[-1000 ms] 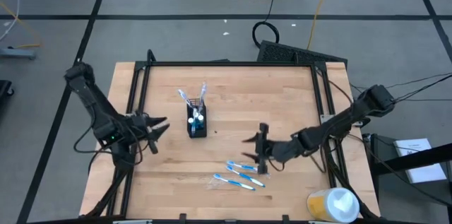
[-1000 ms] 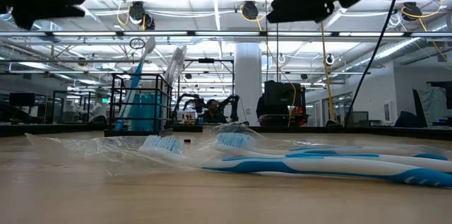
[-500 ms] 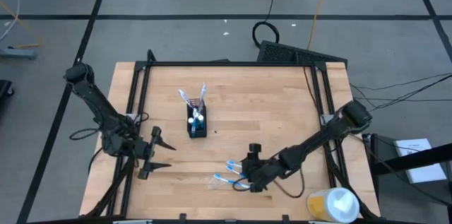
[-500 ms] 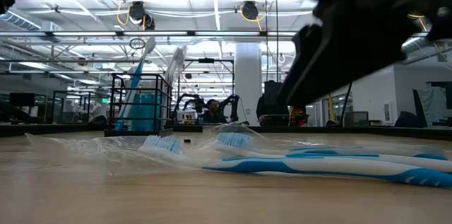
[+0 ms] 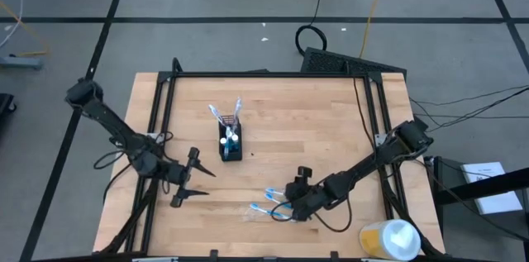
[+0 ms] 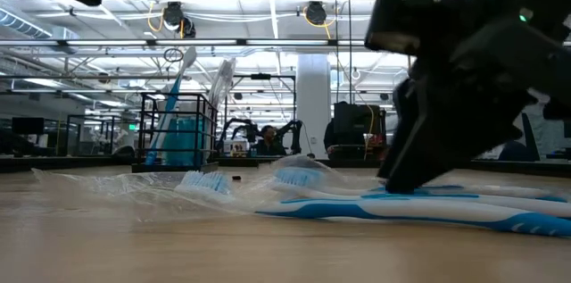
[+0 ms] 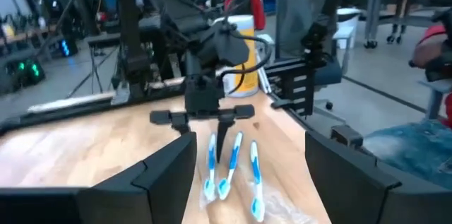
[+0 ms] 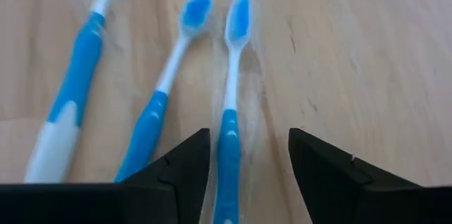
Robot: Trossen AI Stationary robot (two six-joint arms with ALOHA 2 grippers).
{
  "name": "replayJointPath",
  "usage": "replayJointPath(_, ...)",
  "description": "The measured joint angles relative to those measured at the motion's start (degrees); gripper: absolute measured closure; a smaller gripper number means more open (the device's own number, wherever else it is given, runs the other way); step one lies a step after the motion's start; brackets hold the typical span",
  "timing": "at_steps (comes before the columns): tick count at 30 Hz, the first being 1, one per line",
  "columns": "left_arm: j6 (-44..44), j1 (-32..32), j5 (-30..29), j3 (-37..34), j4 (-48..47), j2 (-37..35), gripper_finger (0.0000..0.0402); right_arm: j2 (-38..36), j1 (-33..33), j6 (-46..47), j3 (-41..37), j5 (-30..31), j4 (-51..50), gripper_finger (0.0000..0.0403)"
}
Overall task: Pick & Place toothbrushing station
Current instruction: Put the blue toothbrush into the black organizer
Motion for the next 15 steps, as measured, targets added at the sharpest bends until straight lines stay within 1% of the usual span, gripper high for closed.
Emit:
replayJointPath(5, 0.0, 3.6, 0.3, 0.0, 0.7, 1.0, 0.0133, 0.1, 0.0, 2.9, -3.4, 0.3, 1.6, 0.0234)
replayJointPath(9, -0.2, 6.5, 0.3, 0.0, 3.5, 0.9, 0.0133, 0.0, 0.0, 4.7, -5.7, 0.0, 3.0, 0.025)
replayJointPath(15, 1.5, 9.8, 0.3, 0.0, 8.2, 0.9, 0.0133, 0.2, 0.0, 5.4, -7.3, -0.7, 1.8, 0.029)
